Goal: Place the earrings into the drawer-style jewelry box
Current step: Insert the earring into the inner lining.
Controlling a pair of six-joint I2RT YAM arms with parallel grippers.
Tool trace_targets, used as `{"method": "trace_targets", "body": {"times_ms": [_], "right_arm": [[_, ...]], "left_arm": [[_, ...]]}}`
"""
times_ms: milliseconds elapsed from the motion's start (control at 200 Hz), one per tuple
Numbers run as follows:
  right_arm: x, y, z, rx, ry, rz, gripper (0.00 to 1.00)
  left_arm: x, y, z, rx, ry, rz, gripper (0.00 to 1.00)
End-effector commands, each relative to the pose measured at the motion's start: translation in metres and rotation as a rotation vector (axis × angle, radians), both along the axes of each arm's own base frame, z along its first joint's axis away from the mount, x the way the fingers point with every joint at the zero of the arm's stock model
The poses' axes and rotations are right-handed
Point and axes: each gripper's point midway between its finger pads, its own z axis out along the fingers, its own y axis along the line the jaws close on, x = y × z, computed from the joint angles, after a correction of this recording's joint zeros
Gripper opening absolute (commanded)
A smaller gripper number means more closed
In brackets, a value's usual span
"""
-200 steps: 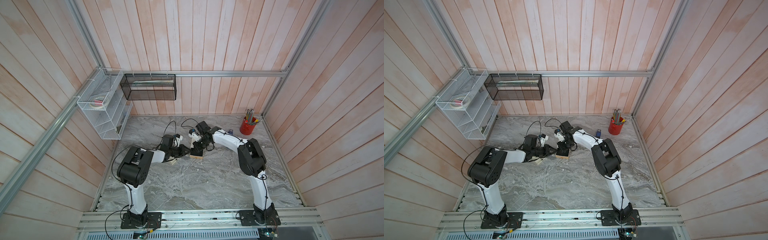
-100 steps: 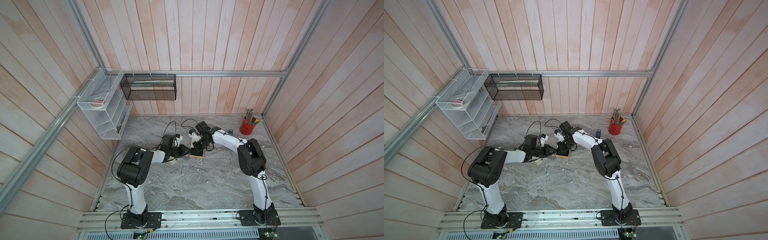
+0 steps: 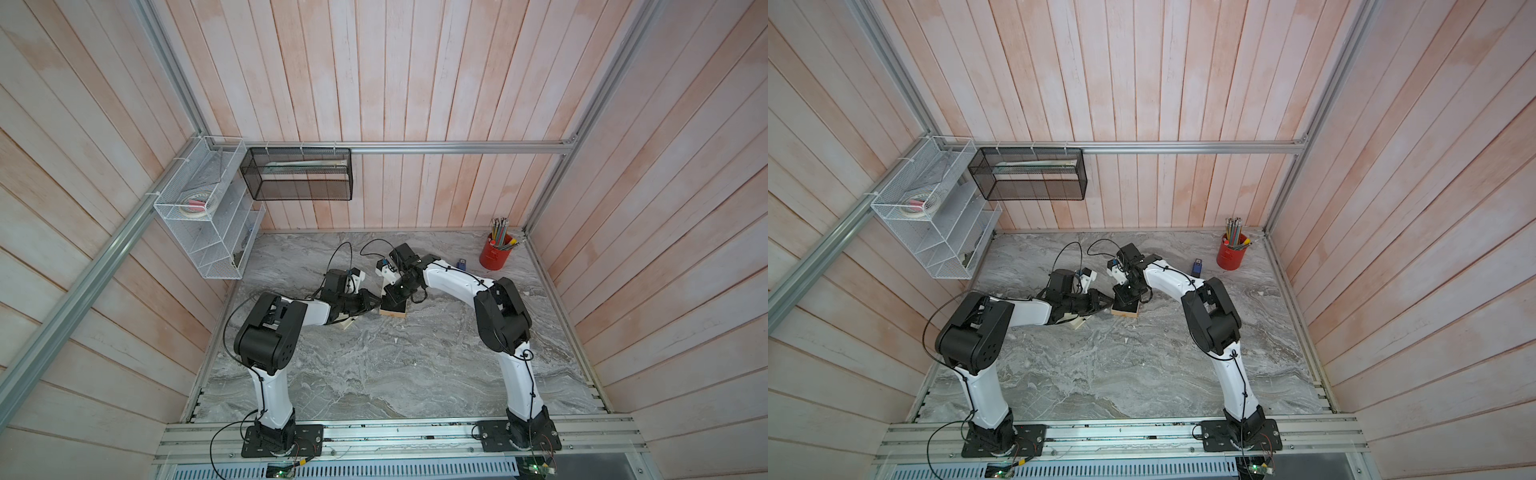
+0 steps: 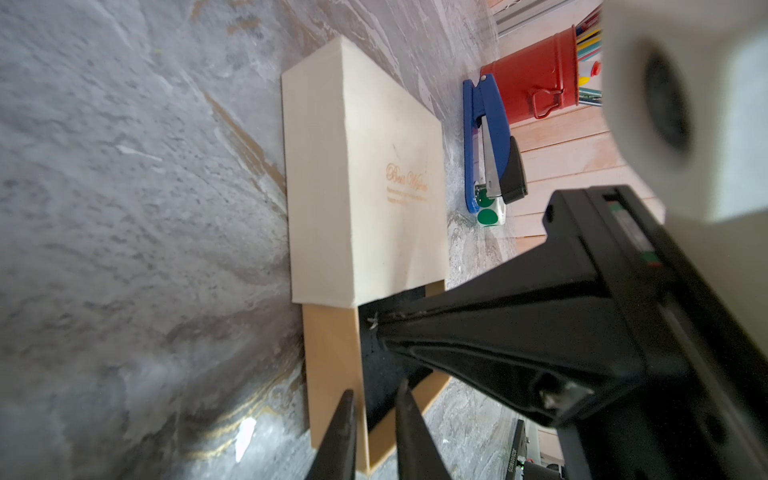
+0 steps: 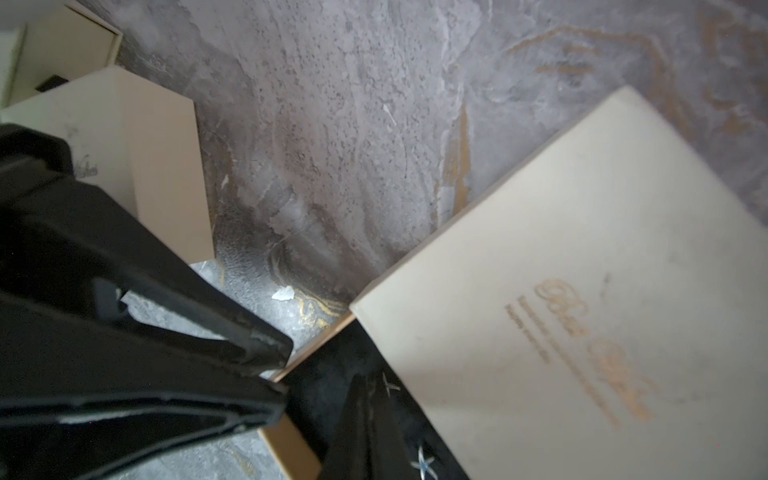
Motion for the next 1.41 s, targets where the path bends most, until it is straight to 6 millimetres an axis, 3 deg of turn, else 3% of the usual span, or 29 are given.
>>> {"method": "trace_targets", "body": {"times_ms": [0, 390, 550, 675, 825, 925, 1085, 1220, 1400], "right_arm": [[-0.011, -0.007, -0.018, -0.049, 0.041, 0.013, 0.00], [-0.017, -0.011, -0.025, -0.065, 0.063, 0.017, 0.00], [-0.018, -0.007, -0.019, -0.040, 0.067, 0.030, 0.00], [-0.015, -0.003, -0.002, 0.004, 0.028, 0.036, 0.00], [0.001, 0.000, 0.035, 0.115, -0.081, -0.013, 0.00], [0.015, -0.009, 0.053, 0.153, -0.147, -0.081, 0.00], [0.034, -0.027, 0.061, 0.165, -0.176, -0.175, 0.05], [0.037, -0.042, 0.056, 0.125, -0.171, -0.238, 0.07], [0.022, -0.066, 0.042, 0.052, -0.141, -0.316, 0.12]], "left_arm": [[-0.005, 0.001, -0.012, 0.017, 0.022, -0.009, 0.20], [-0.002, 0.001, -0.011, 0.016, 0.017, -0.008, 0.19], [-0.001, 0.001, -0.011, 0.015, 0.017, -0.007, 0.20], [-0.001, 0.001, -0.009, 0.016, 0.012, -0.008, 0.19], [0.001, 0.002, -0.003, 0.012, -0.012, -0.004, 0.19], [0.002, 0.004, 0.001, 0.014, -0.028, 0.004, 0.20], [0.009, 0.009, 0.011, 0.032, -0.064, 0.022, 0.26], [0.026, 0.019, 0.021, 0.062, -0.099, 0.051, 0.34], [0.083, 0.019, 0.046, 0.126, -0.194, 0.059, 0.48]]}}
